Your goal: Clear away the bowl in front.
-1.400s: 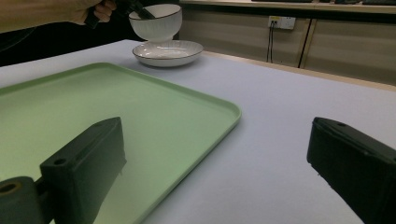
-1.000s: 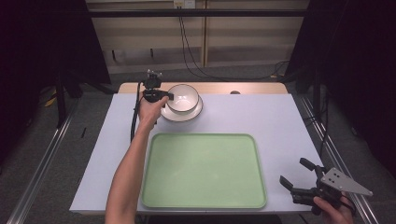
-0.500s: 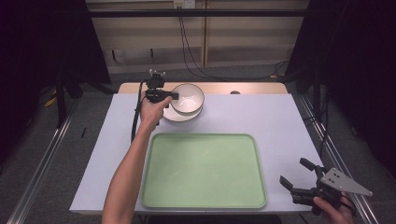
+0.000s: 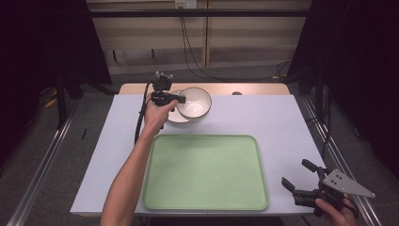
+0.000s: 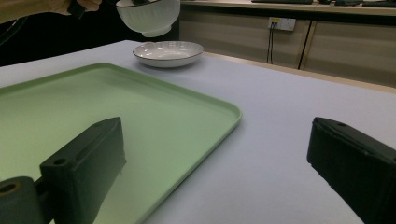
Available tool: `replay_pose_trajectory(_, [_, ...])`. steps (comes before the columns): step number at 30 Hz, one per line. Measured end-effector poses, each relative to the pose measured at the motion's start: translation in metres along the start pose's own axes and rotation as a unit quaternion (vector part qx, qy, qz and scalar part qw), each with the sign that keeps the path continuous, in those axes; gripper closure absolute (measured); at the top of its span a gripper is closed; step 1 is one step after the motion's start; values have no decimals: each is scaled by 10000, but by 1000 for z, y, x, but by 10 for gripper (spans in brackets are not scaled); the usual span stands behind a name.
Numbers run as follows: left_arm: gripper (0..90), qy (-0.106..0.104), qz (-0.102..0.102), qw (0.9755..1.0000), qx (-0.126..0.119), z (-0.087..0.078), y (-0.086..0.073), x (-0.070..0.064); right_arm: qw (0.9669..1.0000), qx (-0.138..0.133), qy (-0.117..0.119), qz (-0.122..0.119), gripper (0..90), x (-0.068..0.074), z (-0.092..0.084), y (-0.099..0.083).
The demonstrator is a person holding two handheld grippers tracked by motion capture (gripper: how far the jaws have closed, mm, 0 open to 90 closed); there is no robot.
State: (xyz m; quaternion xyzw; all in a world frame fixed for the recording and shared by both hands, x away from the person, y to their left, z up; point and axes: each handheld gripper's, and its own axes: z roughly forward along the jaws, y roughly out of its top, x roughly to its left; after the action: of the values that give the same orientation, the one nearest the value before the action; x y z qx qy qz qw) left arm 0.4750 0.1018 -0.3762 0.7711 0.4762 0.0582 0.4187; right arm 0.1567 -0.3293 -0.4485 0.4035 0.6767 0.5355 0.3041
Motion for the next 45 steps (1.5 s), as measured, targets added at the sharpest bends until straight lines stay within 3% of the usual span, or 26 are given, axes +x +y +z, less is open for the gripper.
replay_pose_trajectory(7, [820,-136,102,9998,138,7,-3,-10,10000,-78,7,-46,36,0,0,1])
replay_pose_trajectory(14, [820,-221,403,9986,278,15,-6,-30,9999,-93,46,-60,34,0,-1,1])
replay_pose_trajectory(21, [818,-422,475,9972,392,19,-4,-45,9999,-129,40,-74,34,1,-1,1])
replay_pose_trajectory(26, [819,-599,399,9967,377,28,-6,-61,9998,-150,64,-82,33,1,-1,2])
replay_pose_trajectory(33, [819,-682,560,9942,622,39,-8,-81,9998,-166,93,-56,32,2,-2,2])
replay_pose_trajectory(45, [820,-873,638,9906,836,52,-18,-102,9996,-232,94,-128,32,2,-3,2])
